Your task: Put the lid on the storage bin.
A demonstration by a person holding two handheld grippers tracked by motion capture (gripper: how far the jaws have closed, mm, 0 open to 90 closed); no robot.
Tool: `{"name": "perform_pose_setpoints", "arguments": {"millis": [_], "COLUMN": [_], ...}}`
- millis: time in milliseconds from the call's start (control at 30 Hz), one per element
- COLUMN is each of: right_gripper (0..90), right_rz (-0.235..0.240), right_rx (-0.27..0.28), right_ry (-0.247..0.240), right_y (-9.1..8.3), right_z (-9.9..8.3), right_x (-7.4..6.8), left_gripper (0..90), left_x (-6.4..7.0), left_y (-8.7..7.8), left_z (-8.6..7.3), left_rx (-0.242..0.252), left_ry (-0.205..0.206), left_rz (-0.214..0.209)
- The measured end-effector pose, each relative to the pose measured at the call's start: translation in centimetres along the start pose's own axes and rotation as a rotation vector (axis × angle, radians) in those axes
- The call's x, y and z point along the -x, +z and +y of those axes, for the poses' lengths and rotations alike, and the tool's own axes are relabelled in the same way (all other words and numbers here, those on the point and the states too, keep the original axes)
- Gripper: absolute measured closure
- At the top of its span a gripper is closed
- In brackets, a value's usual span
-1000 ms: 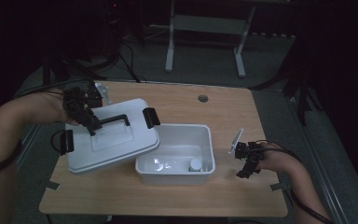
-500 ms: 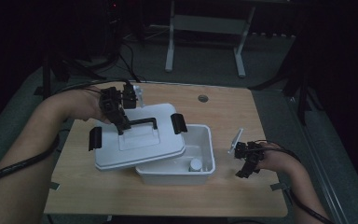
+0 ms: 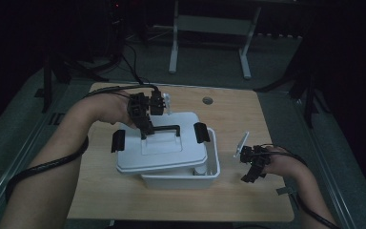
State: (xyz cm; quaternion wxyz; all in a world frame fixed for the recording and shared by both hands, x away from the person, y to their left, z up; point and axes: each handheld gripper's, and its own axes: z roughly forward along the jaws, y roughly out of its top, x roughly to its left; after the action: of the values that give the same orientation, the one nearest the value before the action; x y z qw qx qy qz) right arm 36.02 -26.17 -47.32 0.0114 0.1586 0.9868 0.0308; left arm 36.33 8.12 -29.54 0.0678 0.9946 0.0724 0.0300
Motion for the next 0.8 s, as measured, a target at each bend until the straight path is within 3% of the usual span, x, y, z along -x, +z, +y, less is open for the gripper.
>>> {"name": "perform_pose_setpoints", "arguments": {"millis": [400,800], "right_gripper": [19.4,19.4], "right_rz": [-0.003,0.003], "right_rx": [0.008,0.004], "right_ry": [-0.001,0.004], "right_y": [0.0,0.5], "right_z": [-0.1,-0.4], "right_x": [0.0,0.1], "left_gripper": [84.0,84.0], "left_x": [0.0,-0.3], "left_y": [2.0,4.4], "left_z": [3.0,4.4], "left_rx": [-0.038,-0.043], "left_ry": [0.045,0.06], "left_rz": [-0.007,-0.033]}}
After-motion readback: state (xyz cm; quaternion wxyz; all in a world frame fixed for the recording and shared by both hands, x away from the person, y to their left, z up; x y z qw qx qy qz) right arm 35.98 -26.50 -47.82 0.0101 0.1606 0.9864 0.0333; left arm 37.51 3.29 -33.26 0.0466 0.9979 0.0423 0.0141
